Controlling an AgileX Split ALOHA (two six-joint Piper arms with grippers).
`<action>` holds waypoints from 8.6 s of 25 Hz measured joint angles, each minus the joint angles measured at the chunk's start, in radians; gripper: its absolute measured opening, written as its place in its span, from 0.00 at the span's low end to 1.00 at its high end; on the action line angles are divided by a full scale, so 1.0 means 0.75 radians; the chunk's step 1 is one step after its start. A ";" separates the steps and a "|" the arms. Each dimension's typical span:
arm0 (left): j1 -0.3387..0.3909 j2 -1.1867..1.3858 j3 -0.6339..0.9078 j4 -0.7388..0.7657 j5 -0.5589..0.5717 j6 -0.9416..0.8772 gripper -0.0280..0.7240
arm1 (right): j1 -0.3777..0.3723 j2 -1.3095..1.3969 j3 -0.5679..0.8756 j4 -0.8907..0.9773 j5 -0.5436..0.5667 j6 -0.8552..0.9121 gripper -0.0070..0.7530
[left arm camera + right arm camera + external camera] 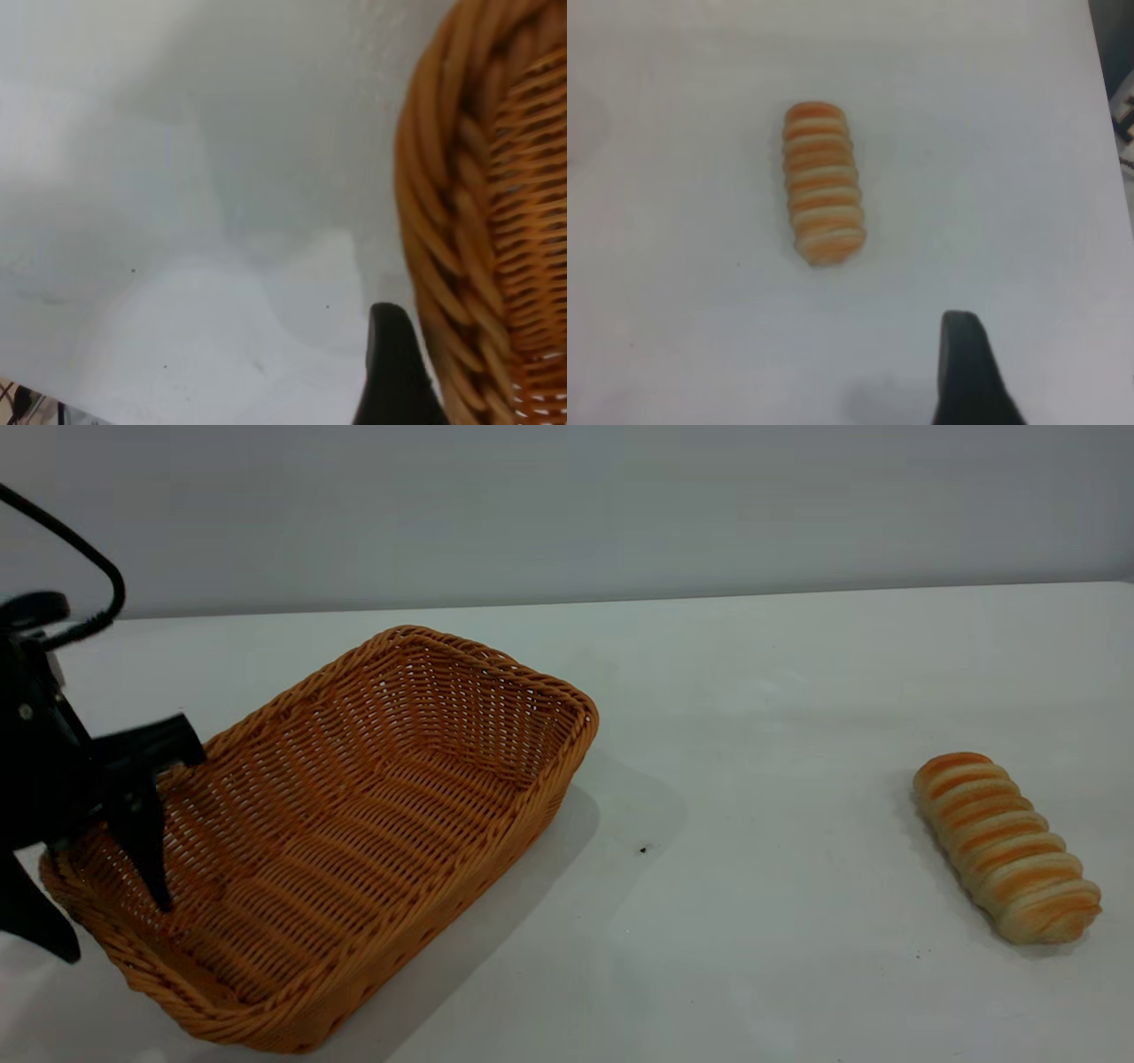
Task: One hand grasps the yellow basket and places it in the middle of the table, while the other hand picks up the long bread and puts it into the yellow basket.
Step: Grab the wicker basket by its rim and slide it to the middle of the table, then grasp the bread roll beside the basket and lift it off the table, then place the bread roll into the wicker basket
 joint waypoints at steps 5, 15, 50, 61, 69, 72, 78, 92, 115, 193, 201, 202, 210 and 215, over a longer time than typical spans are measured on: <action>0.000 0.053 -0.011 0.000 -0.049 0.000 0.72 | 0.000 0.000 0.000 0.000 -0.001 0.000 0.64; 0.010 0.125 -0.015 -0.015 -0.157 -0.015 0.25 | 0.000 0.000 0.000 0.000 -0.001 0.000 0.64; 0.010 0.262 -0.453 -0.618 0.202 1.234 0.20 | 0.000 0.000 0.000 0.016 0.000 -0.003 0.64; 0.010 0.390 -0.523 -0.731 0.177 1.449 0.20 | 0.000 0.000 0.000 0.013 -0.001 -0.004 0.64; 0.010 0.416 -0.531 -0.847 0.149 1.562 0.22 | 0.000 0.000 0.004 0.010 -0.007 -0.004 0.64; 0.010 0.418 -0.532 -0.848 0.163 1.567 0.37 | 0.000 0.000 0.026 0.010 -0.025 -0.004 0.64; 0.010 0.418 -0.536 -0.858 0.219 1.567 0.81 | 0.000 0.011 0.047 0.006 -0.084 -0.005 0.64; 0.010 0.418 -0.545 -0.675 0.317 1.567 0.85 | 0.000 0.634 0.039 0.092 -0.371 -0.061 0.81; 0.010 -0.093 -0.602 -0.490 0.422 1.626 0.82 | 0.000 1.633 -0.456 0.255 -0.373 -0.303 0.79; 0.010 -1.054 -0.255 -0.536 0.662 1.611 0.82 | -0.147 1.892 -0.724 0.259 -0.302 -0.494 0.03; 0.010 -1.054 -0.255 -0.536 0.662 1.611 0.82 | -0.121 1.765 -0.781 0.261 -0.181 -0.494 0.03; 0.010 -1.054 -0.255 -0.536 0.662 1.611 0.82 | -0.108 1.744 -0.781 0.261 -0.172 -0.495 0.03; 0.010 -1.054 -0.255 -0.536 0.661 1.610 0.82 | 0.132 1.582 -0.781 0.300 -0.142 -0.505 0.03; 0.010 -1.054 -0.255 -0.536 0.661 1.610 0.82 | 0.293 1.586 -0.782 0.383 -0.205 -0.544 0.03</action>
